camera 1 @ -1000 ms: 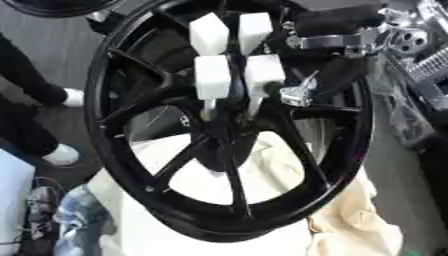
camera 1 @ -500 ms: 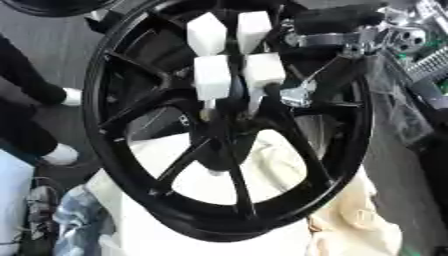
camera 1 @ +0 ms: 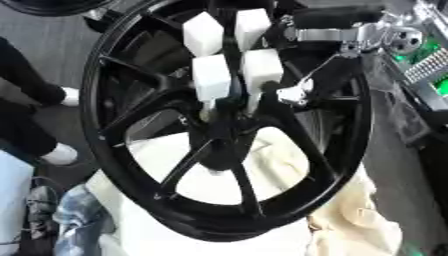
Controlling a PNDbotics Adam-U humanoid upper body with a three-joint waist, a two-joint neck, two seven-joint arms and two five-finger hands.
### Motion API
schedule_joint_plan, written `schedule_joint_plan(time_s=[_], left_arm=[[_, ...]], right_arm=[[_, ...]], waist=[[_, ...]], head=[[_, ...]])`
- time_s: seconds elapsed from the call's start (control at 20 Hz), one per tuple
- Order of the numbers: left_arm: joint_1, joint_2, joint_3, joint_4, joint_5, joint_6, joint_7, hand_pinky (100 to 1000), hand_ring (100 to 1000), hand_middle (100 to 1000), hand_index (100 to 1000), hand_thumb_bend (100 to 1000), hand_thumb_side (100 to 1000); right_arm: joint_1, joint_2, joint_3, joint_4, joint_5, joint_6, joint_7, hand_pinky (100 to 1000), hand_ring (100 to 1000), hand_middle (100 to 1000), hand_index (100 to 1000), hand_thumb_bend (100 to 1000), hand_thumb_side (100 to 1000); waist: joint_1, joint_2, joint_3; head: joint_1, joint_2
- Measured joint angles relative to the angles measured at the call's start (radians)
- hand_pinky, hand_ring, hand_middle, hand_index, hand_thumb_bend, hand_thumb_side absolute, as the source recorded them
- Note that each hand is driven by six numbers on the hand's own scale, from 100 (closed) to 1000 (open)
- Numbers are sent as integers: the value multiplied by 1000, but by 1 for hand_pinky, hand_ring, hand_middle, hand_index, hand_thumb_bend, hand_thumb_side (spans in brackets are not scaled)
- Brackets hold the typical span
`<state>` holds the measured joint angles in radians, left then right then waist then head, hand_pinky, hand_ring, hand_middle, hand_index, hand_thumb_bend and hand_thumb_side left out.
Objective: Pull the pin out of the wheel hub.
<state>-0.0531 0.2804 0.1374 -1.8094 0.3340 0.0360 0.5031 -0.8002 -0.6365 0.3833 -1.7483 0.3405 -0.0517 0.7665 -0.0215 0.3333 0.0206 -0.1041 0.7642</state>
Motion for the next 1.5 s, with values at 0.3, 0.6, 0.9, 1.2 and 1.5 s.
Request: schedule_joint_plan(time_s=[0.3,0.6,0.9,1.2,1.5], left_arm=[[0,0,-2,4,0,0,0,708,690,705,683,209,919],[0,0,-5,5,0,0,0,709,690,705,682,209,919],[0,0,-5,5,0,0,0,709,689,706,683,211,916],[0,-1,-5,5,-2,0,0,710,688,707,683,212,914],[1,-4,1,4,-11,0,5,711,687,709,683,210,909]], right_arm=[[0,0,-1,-39,-58,49,-15,756,580,476,631,100,428],[1,-4,-11,-84,-120,106,-16,751,561,456,592,100,431],[13,-38,-63,-161,-234,165,-19,768,565,456,580,100,410],[85,-114,-208,-226,-467,248,-97,801,579,466,587,100,521],[278,-239,-420,-232,-698,271,-258,809,584,469,591,100,524]], waist=[[0,0,0],[0,0,-1],[1,-1,-8],[6,-10,-16],[15,-15,-37]], head=[[0,0],[-2,0],[-1,0],[1,0],[14,0]])
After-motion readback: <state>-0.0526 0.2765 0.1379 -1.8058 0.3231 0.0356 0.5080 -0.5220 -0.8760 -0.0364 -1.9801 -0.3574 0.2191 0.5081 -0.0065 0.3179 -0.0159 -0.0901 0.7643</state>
